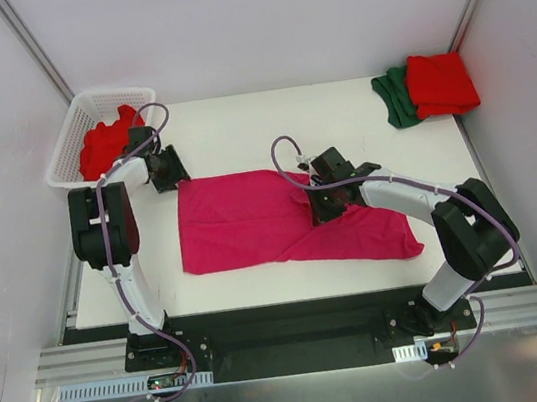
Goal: Fold and stack the t-shirts
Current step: Grap the side of the flattened tshirt furthest away from the robot with both arms
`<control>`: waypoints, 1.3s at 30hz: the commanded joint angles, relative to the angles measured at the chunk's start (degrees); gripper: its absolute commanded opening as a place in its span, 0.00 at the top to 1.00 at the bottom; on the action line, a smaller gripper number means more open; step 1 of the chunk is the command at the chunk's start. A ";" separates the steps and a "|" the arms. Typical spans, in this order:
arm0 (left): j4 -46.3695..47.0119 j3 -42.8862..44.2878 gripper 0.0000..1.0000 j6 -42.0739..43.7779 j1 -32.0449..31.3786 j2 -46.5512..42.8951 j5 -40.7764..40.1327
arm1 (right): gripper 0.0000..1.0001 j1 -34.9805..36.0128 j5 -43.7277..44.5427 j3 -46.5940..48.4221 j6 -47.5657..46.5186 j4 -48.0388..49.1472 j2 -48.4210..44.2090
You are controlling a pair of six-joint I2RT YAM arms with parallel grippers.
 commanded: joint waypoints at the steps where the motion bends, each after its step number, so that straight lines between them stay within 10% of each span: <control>1: -2.80 3.01 0.49 -1.26 0.85 0.99 -2.10 | 0.99 0.24 0.64 1.41 -0.17 -0.95 -2.80; 15: -3.68 3.72 1.00 -1.26 0.85 1.34 -2.63 | 0.99 0.33 0.90 1.06 -0.17 -0.95 -2.97; 39: -3.68 -1.91 1.00 -1.09 0.85 -5.87 -2.89 | 0.99 -6.87 29.73 7.12 7.92 -14.22 -12.72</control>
